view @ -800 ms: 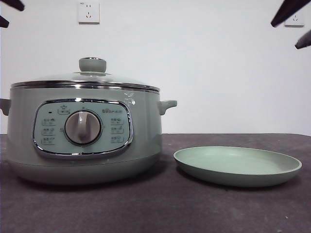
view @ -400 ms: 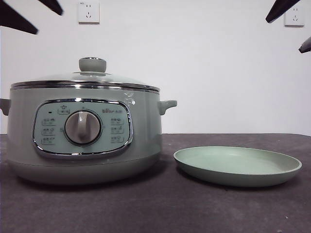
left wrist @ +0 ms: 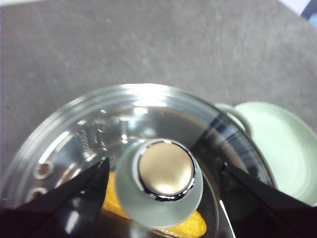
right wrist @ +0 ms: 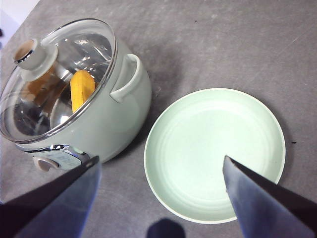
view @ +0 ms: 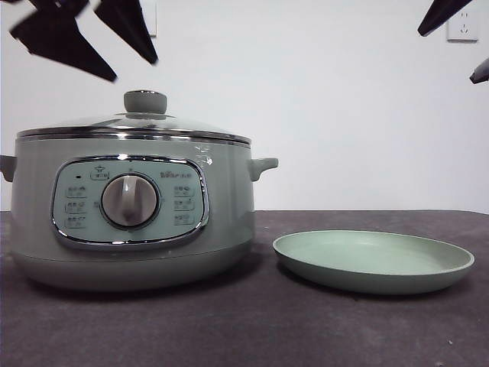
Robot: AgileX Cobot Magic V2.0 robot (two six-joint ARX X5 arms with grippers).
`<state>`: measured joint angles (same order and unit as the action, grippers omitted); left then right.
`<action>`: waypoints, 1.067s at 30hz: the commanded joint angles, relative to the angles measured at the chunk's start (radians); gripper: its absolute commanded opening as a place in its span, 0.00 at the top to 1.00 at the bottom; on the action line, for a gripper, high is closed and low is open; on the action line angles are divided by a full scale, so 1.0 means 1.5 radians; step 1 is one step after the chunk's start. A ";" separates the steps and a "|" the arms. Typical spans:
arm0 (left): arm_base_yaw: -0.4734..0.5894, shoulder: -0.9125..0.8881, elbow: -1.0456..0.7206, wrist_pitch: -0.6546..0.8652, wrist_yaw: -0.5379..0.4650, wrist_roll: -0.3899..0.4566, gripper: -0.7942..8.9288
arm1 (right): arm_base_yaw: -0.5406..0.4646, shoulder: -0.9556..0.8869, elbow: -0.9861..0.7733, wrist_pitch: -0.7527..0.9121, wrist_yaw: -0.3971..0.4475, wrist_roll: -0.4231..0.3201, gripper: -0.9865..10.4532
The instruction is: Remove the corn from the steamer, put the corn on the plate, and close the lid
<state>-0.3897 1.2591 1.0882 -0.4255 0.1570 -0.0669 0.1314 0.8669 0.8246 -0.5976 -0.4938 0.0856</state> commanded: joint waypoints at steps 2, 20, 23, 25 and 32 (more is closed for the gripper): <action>-0.017 0.031 0.000 0.004 -0.021 0.013 0.55 | 0.000 0.001 0.002 0.004 0.004 -0.006 0.56; -0.029 0.051 0.001 0.046 -0.052 0.043 0.93 | 0.007 0.009 0.006 0.011 -0.004 0.009 0.56; -0.029 -0.003 0.001 0.064 -0.058 0.042 0.93 | 0.039 0.037 0.039 0.009 -0.003 0.010 0.56; -0.029 -0.053 0.001 0.067 -0.092 0.043 0.93 | 0.074 0.074 0.079 0.009 -0.003 0.011 0.56; -0.029 -0.260 0.001 -0.018 -0.235 0.049 0.93 | 0.241 0.281 0.269 0.000 0.001 -0.007 0.56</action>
<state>-0.4332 0.8906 1.0786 -0.5003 -0.1825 -0.0082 0.4866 1.2778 1.2247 -0.6025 -0.4931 0.0856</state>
